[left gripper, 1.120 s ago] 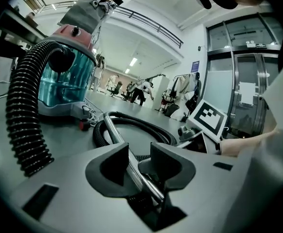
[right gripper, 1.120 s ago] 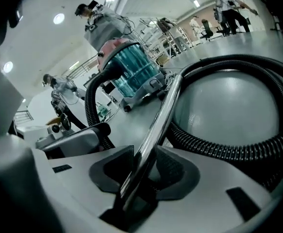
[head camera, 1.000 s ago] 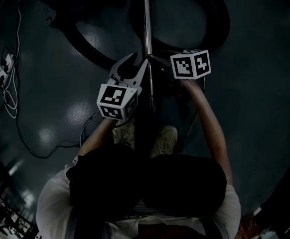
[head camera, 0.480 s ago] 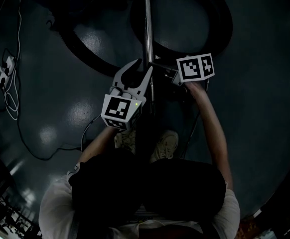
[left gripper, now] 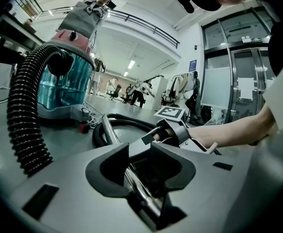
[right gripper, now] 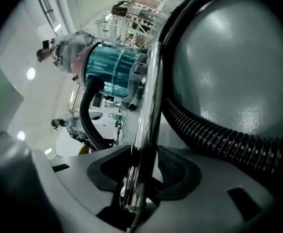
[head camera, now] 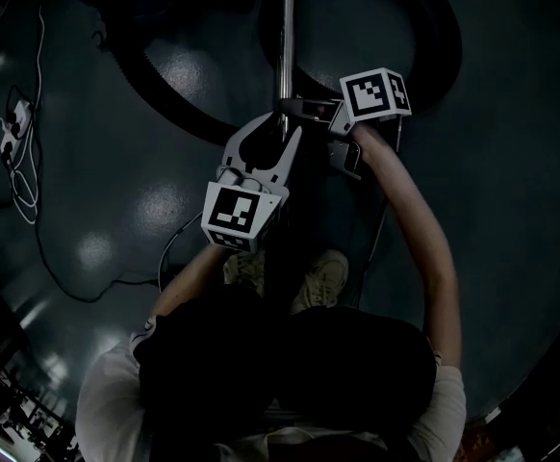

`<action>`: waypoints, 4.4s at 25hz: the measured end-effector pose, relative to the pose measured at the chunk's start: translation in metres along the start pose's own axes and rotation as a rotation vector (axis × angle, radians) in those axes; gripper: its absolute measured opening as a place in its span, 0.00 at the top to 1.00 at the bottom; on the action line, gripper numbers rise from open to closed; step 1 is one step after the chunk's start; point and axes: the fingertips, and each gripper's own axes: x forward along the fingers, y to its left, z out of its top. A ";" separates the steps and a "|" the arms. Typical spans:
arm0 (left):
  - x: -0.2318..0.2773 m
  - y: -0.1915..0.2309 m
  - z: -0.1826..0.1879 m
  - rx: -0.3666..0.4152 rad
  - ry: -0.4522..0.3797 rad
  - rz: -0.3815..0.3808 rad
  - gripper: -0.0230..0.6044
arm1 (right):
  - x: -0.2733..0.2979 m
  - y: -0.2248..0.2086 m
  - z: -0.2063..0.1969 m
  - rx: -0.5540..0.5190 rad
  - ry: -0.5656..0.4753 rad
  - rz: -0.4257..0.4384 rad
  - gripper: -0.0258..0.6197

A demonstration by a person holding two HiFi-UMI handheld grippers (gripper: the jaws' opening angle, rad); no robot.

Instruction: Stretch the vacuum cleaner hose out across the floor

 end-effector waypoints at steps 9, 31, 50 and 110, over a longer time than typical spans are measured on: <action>-0.003 0.003 0.001 -0.019 -0.001 0.008 0.77 | -0.011 0.002 0.025 -0.041 -0.301 -0.018 0.70; 0.011 -0.043 0.002 0.040 0.012 -0.096 0.77 | -0.162 -0.041 0.082 0.153 -1.085 -0.154 0.70; -0.005 -0.062 0.004 0.020 0.069 -0.147 0.77 | -0.205 -0.047 0.096 0.235 -1.183 -0.192 0.70; 0.207 0.068 0.063 0.131 0.195 0.064 0.73 | -0.250 -0.083 -0.012 -1.103 0.310 -0.957 0.85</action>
